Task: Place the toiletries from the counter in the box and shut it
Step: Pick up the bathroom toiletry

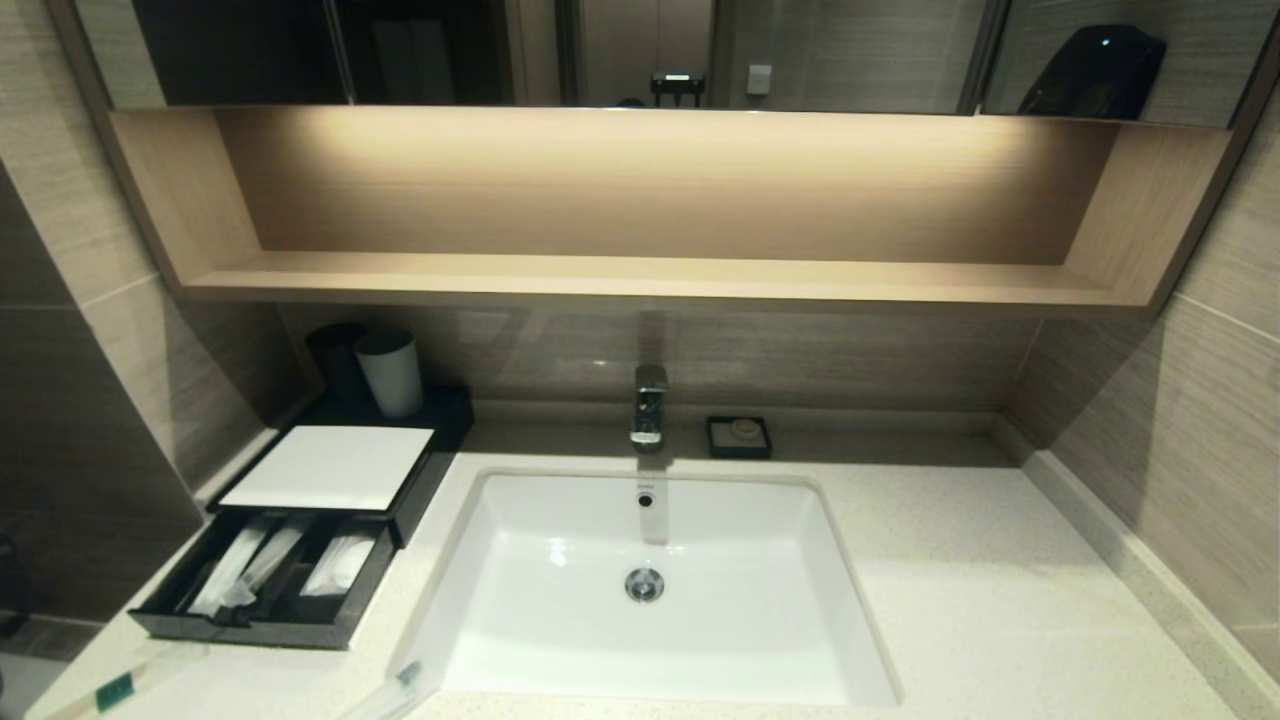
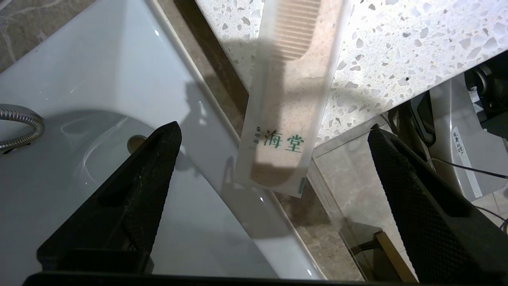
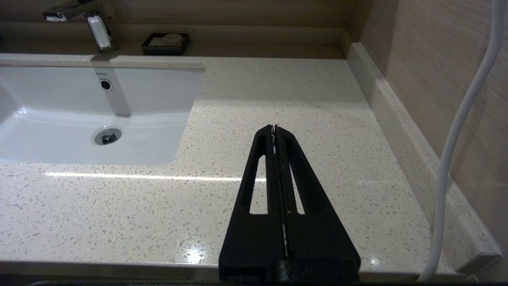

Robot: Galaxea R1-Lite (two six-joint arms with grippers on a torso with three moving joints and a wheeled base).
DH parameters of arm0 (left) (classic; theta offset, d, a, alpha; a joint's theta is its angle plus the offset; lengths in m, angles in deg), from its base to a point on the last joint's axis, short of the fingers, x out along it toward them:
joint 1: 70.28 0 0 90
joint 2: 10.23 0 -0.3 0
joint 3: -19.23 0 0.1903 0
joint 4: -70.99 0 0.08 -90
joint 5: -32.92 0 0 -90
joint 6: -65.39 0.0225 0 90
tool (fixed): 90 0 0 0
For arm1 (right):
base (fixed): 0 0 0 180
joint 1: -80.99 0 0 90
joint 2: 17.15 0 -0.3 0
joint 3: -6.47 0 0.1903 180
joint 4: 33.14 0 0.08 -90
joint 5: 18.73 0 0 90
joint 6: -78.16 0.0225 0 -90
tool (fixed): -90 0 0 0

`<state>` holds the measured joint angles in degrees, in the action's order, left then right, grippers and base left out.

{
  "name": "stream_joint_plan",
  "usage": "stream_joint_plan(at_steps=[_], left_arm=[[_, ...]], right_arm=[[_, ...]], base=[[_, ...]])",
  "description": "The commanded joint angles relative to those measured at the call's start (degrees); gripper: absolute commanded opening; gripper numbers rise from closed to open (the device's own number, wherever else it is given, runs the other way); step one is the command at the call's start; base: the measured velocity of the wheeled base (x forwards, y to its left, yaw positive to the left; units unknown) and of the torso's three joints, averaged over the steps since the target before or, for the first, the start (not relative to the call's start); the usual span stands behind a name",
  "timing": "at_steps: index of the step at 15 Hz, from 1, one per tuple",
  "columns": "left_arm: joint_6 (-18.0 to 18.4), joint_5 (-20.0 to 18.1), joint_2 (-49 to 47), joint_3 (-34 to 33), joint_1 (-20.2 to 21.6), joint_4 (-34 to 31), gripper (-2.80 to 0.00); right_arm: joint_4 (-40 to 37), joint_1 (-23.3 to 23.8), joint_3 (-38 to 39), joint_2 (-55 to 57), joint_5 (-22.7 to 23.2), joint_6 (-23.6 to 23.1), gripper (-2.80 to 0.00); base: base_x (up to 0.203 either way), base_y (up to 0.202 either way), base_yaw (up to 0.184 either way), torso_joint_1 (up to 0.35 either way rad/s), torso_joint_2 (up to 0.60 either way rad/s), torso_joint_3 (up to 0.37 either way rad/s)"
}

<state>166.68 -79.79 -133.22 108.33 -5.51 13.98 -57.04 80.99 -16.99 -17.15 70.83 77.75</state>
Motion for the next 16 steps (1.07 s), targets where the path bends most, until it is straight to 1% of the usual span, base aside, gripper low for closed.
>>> stream_joint_plan(at_steps=[1,16], left_arm=[[0.57,-0.14,-0.06,-0.08,-0.17,-0.19,0.0],[0.48,-0.14,-0.93,-0.17,-0.17,0.07,0.0]], right_arm=[[0.0,0.0,0.01,0.0,0.0,-0.03,-2.8],[0.0,0.0,0.01,0.0,0.0,-0.03,-2.8]], base=[[0.0,0.0,0.0,0.0,0.0,0.0],[0.0,0.0,0.0,0.0,0.0,0.0]])
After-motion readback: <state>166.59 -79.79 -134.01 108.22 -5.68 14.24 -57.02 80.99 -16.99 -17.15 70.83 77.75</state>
